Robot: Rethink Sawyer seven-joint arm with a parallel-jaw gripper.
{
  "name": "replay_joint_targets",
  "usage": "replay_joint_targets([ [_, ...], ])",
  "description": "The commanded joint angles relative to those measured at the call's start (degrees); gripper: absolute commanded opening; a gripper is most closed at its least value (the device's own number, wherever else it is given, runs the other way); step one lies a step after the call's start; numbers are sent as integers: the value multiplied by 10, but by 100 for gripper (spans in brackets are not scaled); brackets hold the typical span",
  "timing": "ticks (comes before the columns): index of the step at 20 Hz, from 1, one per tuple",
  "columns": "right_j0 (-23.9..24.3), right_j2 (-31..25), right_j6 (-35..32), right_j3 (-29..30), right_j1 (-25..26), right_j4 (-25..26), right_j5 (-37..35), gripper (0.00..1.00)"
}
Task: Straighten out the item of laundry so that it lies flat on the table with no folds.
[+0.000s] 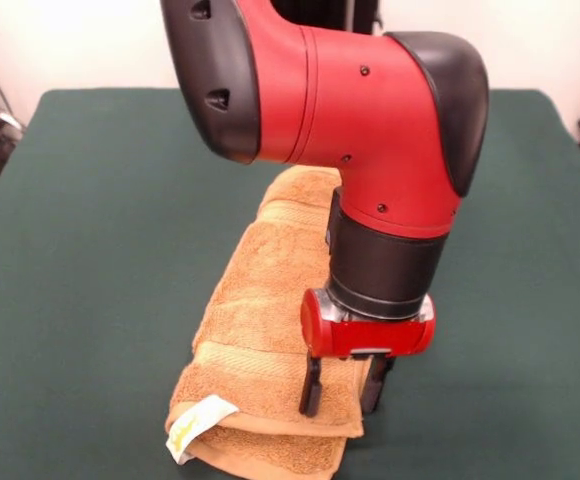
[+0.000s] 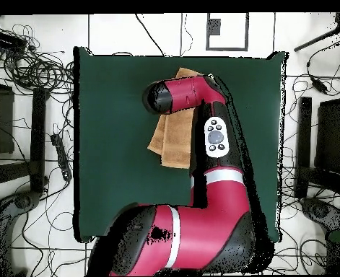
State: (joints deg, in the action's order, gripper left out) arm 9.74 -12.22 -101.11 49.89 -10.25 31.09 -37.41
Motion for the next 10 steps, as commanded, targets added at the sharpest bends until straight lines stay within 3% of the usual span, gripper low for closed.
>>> replay_joint_targets([
  [1,-29,-35,-83,16,67,-33,22,100],
  [10,-33,-6,-102,41,71,-19,110,100],
])
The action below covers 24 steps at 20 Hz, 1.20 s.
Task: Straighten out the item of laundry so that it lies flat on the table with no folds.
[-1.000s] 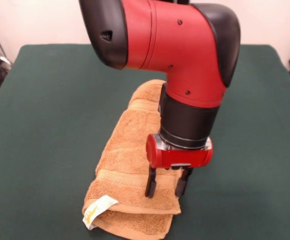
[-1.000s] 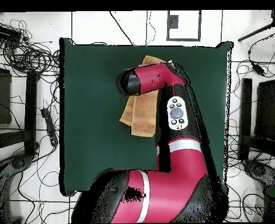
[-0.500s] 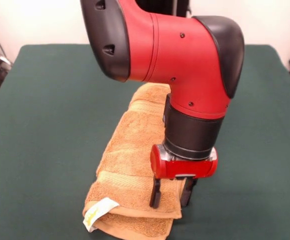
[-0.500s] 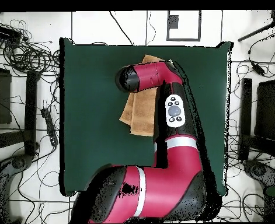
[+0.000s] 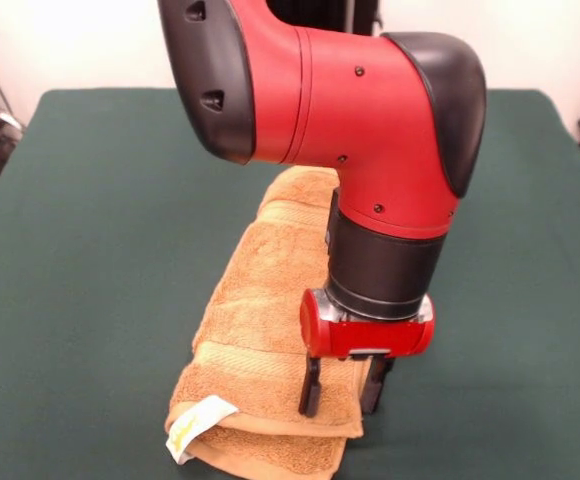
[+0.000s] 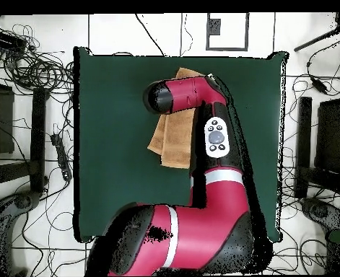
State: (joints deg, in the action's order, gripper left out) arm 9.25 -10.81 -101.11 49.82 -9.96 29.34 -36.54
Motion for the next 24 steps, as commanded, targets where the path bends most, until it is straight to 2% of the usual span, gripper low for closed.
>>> replay_joint_targets([
  [1,-26,-18,-108,52,66,0,120,100],
  [3,-24,-13,-122,67,66,3,162,100],
  [10,-18,-10,-135,75,76,-11,205,100],
  [14,-15,-14,-113,71,78,-21,186,100],
  [24,-27,2,-115,59,80,-21,177,100],
])
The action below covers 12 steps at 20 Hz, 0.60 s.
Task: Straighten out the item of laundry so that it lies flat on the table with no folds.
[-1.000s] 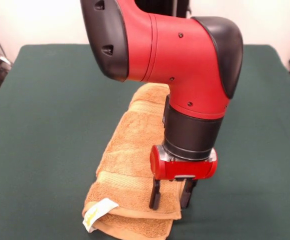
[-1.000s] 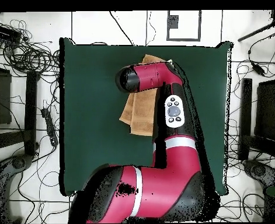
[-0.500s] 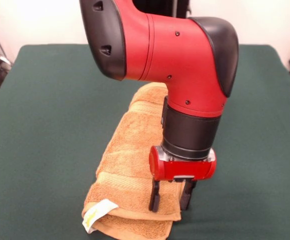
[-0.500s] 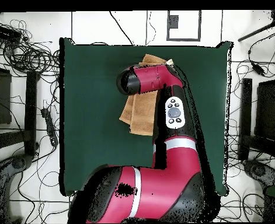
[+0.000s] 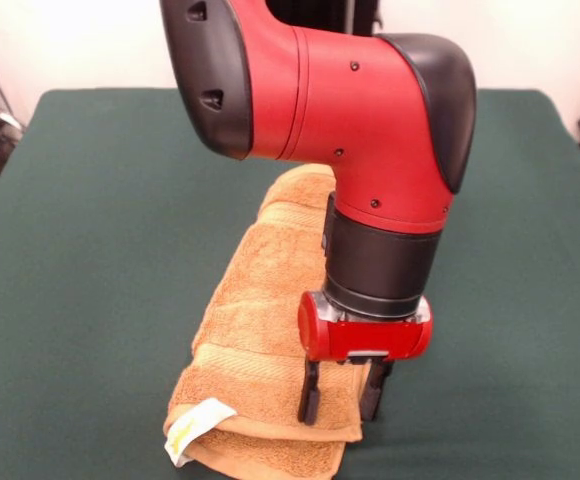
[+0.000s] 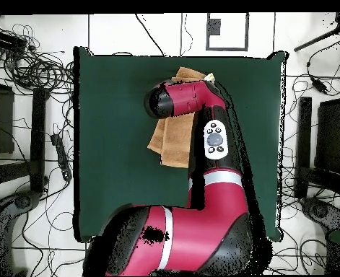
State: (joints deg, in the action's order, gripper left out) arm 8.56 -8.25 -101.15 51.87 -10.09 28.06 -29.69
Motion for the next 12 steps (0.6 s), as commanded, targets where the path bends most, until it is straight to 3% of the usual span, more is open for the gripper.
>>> replay_joint_targets([
  [1,-20,-23,-114,37,81,-8,108,100],
  [9,-14,-26,-108,48,78,-13,127,100],
  [10,-14,-26,-110,50,78,-14,130,0],
  [12,-14,-24,-113,52,78,-16,140,0],
])
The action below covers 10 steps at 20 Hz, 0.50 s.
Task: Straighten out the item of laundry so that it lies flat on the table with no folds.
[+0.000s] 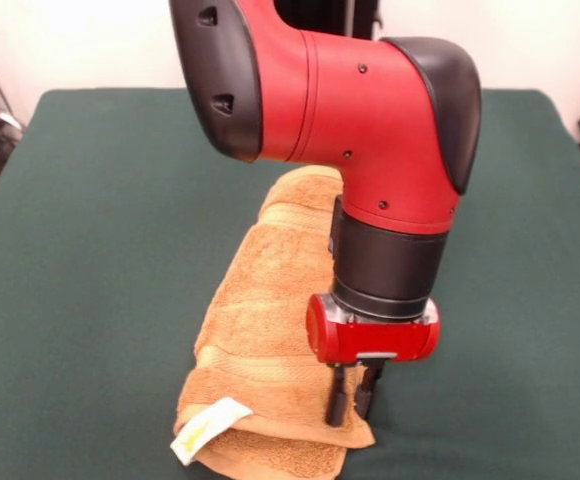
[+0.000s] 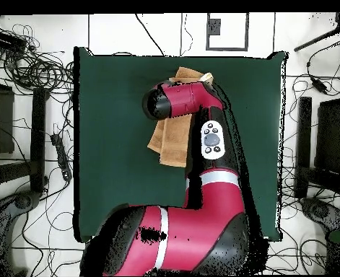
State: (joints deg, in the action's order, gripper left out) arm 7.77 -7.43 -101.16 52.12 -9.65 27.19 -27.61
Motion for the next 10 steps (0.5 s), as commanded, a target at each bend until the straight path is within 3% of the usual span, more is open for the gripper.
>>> replay_joint_targets([
  [1,-9,-26,-115,48,74,-7,122,0],
  [10,-12,-22,-105,49,72,-19,111,0],
])
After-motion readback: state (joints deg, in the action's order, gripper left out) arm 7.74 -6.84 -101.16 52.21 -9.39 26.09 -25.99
